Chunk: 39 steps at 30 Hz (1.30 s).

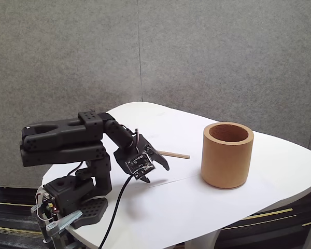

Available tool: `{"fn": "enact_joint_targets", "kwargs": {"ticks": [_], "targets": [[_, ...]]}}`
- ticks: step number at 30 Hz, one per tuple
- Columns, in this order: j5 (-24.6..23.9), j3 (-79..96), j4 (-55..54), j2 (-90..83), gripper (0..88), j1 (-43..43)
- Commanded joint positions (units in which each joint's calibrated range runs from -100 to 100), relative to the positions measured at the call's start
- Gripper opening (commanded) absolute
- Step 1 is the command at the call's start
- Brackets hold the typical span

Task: Grab the pen and put it in the pen holder.

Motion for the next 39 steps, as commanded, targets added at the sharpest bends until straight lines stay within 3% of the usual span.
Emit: {"fn": "enact_joint_targets", "kwargs": {"ticks": [1, 39], "targets": [[0.14, -0.09, -0.51, 0.17, 26.7, -0.59], [-0.07, -5.87, -0.93, 0.73, 26.7, -0.59]]}}
